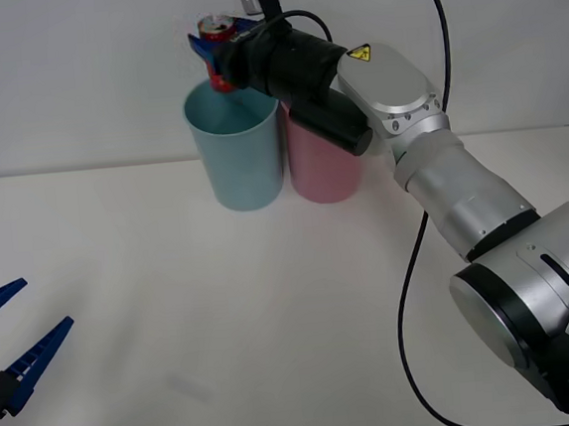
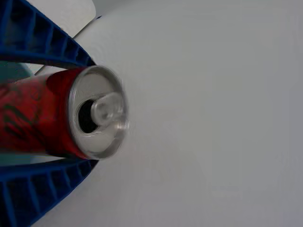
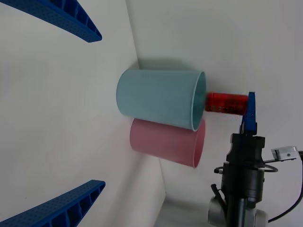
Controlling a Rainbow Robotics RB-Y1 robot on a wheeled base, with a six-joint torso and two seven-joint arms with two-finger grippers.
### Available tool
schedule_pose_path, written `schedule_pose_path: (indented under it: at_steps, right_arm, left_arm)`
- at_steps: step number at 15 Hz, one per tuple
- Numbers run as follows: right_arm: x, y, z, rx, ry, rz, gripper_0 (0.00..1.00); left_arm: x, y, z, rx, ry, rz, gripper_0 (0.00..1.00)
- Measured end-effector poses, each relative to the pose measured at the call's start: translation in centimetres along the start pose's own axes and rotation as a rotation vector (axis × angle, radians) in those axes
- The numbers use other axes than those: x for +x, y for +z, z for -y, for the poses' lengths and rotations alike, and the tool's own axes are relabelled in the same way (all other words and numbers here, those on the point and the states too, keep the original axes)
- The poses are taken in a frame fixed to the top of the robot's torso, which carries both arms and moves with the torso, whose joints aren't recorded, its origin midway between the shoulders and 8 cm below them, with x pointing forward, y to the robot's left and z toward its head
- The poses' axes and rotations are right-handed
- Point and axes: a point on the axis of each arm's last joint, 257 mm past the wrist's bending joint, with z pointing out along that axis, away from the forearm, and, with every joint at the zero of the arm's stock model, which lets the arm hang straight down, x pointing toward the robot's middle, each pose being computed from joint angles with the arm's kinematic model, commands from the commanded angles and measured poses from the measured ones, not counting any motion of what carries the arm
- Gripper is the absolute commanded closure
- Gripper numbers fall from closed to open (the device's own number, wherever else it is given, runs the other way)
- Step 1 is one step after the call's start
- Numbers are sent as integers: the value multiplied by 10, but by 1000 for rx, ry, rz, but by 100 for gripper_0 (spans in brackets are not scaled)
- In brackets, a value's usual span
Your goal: Grasp the object on the table and drop it into the matching bin: aluminum can to the light blue bin, PET bottle to the pink bin.
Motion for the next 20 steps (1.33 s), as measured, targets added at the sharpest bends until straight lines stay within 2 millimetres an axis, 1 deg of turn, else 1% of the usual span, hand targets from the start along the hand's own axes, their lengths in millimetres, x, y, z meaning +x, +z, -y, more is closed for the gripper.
schedule_pose_path:
  at_steps: [5, 6, 8, 11, 13, 14, 20]
  right_arm:
    - [1, -2, -5, -18, 16, 8, 0]
    - [1, -5, -8, -31, 19, 17, 0]
    - [-3, -19, -12, -47, 8, 53, 0]
    - [0, -48, -21, -81, -25, 82, 0]
    - [2, -74, -29, -108, -43, 100, 0]
    - [4, -88, -32, -123, -50, 106, 0]
    - [29, -181, -54, -197, -49, 102, 0]
  left_arm:
    - [0, 0, 0, 0, 0, 0, 0]
    - [0, 0, 0, 0, 0, 0, 0]
    - [0, 0, 0, 0, 0, 0, 0]
    - [0, 0, 0, 0, 0, 0, 0]
    - [0, 0, 0, 0, 0, 0, 0]
    - [0, 0, 0, 0, 0, 0, 0]
    - [0, 0, 0, 0, 0, 0, 0]
